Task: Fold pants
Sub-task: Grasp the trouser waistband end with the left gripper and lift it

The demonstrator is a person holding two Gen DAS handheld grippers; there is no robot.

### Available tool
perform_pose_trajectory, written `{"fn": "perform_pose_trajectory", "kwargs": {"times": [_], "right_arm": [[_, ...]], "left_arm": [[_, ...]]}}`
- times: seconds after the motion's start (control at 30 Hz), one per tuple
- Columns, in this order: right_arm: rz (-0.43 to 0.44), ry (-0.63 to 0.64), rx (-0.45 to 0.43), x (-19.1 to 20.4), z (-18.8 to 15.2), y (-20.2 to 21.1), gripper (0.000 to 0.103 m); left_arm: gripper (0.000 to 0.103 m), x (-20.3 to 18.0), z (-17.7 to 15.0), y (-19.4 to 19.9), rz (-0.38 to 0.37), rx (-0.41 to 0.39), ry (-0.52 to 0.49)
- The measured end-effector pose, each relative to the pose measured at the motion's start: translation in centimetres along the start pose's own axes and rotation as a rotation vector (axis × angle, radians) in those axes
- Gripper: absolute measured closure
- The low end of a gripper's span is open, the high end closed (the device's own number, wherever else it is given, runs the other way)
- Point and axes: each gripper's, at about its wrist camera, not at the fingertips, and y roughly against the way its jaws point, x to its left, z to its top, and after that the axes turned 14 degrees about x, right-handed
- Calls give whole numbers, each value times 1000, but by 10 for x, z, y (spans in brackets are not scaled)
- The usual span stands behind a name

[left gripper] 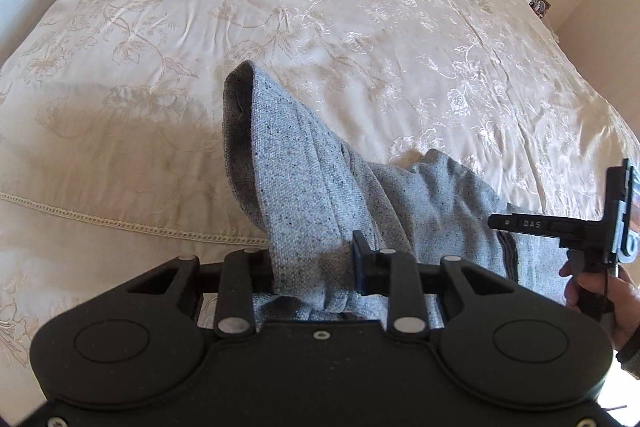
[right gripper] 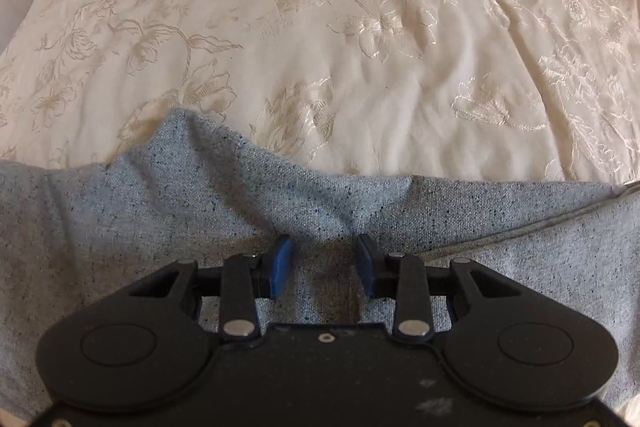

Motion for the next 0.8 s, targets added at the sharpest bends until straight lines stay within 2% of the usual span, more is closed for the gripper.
{"fn": "perform_pose_trajectory", "kwargs": {"times": [0.1,0.2,0.3,0.43,0.57,0.67,0.73,0.8], "right_arm": [[8,5,-69,-6,-24,34,68],[7,-25,-65,-19,-56,50,67],[-6,-58,-4,-31,-80,41,66],[-24,-72,65,-41,-91,7,66],[-43,1,58,-33,-86,-1,59],[34,0,33,-44,-87,11,60],[103,-25,13,-62,-92,23,64],[144,-41,-10,-85,-96,35,64]], "left_arm": [[65,-10,-2,6,-1,-15,-17],[65,-21,-4,13,-11,-35,-28],[65,-36,-4,19,-7,-52,-43],[65,-59,-6,29,0,-79,-69],[68,-91,-8,42,19,-113,-112],[68,-130,-11,49,35,-137,-152],[69,-161,-12,50,38,-149,-176],[71,-199,-12,45,21,-156,-210]]}}
